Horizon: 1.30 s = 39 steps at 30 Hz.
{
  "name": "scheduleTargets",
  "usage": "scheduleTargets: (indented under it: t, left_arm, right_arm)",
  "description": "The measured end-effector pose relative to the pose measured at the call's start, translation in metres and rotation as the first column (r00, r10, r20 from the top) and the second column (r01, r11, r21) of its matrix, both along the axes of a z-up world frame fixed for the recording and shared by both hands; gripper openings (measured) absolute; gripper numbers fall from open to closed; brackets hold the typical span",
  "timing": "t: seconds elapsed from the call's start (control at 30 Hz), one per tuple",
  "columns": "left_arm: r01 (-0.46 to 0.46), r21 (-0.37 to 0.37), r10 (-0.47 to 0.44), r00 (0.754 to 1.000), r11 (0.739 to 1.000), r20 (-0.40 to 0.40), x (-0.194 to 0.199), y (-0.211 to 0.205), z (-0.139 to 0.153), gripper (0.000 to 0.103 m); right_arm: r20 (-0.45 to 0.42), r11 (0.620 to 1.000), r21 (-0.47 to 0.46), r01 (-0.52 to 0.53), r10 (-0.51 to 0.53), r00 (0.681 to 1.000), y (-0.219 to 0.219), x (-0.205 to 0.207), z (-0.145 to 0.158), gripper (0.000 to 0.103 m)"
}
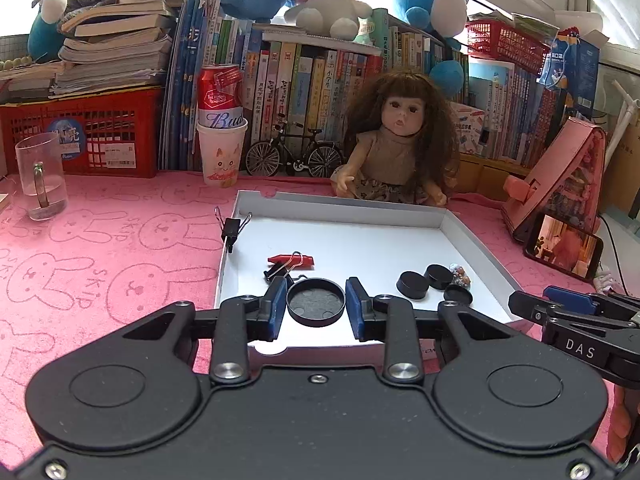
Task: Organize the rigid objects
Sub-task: 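Carry the black lid and red cylinder over the white tray with both tools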
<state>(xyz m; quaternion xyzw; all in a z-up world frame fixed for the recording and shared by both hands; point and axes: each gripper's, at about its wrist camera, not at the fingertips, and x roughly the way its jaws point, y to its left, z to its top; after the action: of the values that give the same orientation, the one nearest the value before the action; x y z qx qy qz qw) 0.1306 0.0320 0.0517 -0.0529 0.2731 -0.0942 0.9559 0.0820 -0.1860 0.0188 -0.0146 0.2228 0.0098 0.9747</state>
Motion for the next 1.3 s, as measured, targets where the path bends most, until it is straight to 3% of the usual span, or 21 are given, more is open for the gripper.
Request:
scheduleTargets:
  t: [0.37, 0.77, 1.3]
  left_arm:
    - [-0.016, 0.003, 0.016, 0.996, 1.000, -0.084, 0.042, -0.002, -0.021, 0.030]
    - [-0.038, 0.020, 0.040, 0.990, 0.999, -0.132, 0.062, -0.005, -0.037, 0.030]
    - [-0.061, 0.036, 0.066, 0.988, 0.997, -0.143, 0.073, -0.009, -0.045, 0.030]
  right_arm:
    - [-0.098, 0.999, 0.039, -0.029, 0.033, 0.995, -0.001, 0.045, -0.012, 0.050]
    - [-0.190, 0.998, 0.033, -0.056, 0.061, 0.980, 0.004, 0.072, -0.024, 0.050]
    - [-0.212, 0.998, 0.036, -0.051, 0.057, 0.976, 0.004, 0.086, -0.030, 0.050]
